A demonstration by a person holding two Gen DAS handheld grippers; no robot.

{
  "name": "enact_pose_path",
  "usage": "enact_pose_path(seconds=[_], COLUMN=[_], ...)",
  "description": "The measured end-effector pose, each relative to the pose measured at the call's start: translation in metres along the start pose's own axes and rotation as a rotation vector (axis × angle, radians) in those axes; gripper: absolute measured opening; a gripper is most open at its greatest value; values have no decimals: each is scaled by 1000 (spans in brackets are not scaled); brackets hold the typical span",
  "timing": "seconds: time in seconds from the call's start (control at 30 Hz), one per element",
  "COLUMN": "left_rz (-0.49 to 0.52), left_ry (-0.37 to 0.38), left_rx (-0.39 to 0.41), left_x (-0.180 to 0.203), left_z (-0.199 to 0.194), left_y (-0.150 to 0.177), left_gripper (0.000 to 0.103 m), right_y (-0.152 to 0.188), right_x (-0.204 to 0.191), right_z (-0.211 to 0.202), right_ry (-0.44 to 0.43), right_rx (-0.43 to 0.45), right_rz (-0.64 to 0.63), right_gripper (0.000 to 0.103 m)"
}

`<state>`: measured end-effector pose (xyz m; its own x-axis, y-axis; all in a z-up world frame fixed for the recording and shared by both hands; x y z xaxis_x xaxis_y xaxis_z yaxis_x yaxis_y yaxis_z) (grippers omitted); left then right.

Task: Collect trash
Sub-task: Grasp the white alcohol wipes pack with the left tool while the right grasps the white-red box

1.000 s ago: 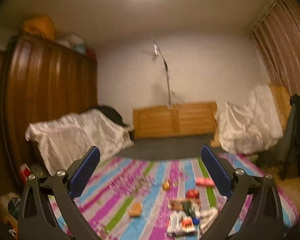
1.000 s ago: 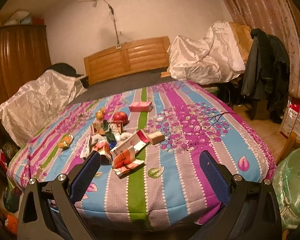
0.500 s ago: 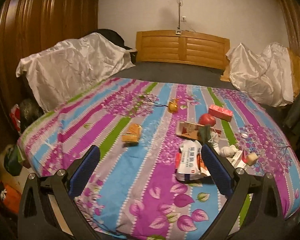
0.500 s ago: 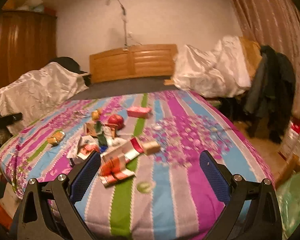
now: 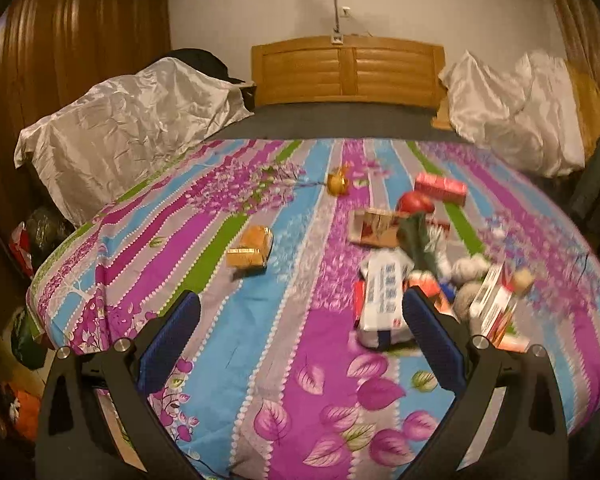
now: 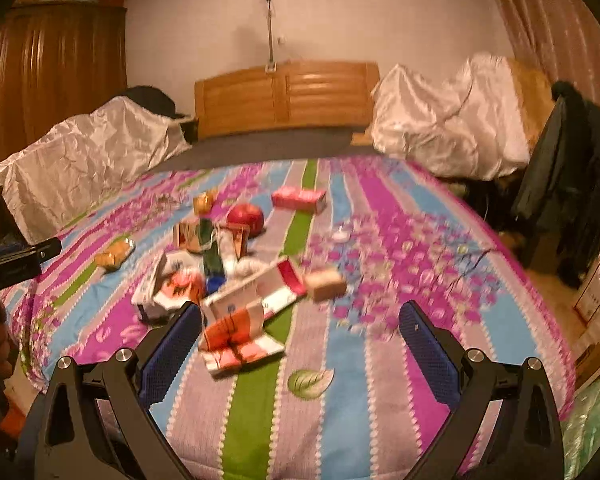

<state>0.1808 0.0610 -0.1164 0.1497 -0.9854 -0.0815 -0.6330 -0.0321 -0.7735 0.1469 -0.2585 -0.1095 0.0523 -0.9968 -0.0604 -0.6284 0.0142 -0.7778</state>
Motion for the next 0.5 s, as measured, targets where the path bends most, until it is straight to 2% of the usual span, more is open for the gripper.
enact_pose_path(seconds=[0.13, 0.2, 0.27, 0.33, 0.43, 0.5], left_rz=[18, 20, 21, 26, 30, 31], left_ry=[25, 32, 35, 32, 27, 24], left_rx=[-66, -103, -124, -132, -135, -140], left_x=[2, 3, 3, 5, 6, 4], left_z=[14, 21, 26, 29, 33, 36], left_y=[29, 42, 50, 53, 56, 57], left_gripper=[98, 98, 98, 98, 98, 98], right_y=[18, 23, 25, 26, 22, 24], right_x=[-11, -22, -35, -48, -74, -85], right_z=[20, 33, 51, 68, 95, 118], right_ry=[-70, -143, -210, -263, -313, -265], right_rx=[-60, -91, -137, -179, -221, -253], right_rz=[4, 26, 47, 75, 82, 66], right_gripper=[98, 90, 74, 63, 62, 63])
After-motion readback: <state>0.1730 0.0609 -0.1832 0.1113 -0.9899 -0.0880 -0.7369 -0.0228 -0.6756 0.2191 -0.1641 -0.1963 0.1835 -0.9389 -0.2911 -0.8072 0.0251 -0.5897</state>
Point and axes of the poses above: each gripper's, at about its wrist camera, not at the fingertips, and z roughly the way its jaws point, x to its right, y to its underside, the point moved 10 cm from there along z, roughly the way its jaws point, and after that the axes turned 2 degrees about -x, right-handed, at the moved point
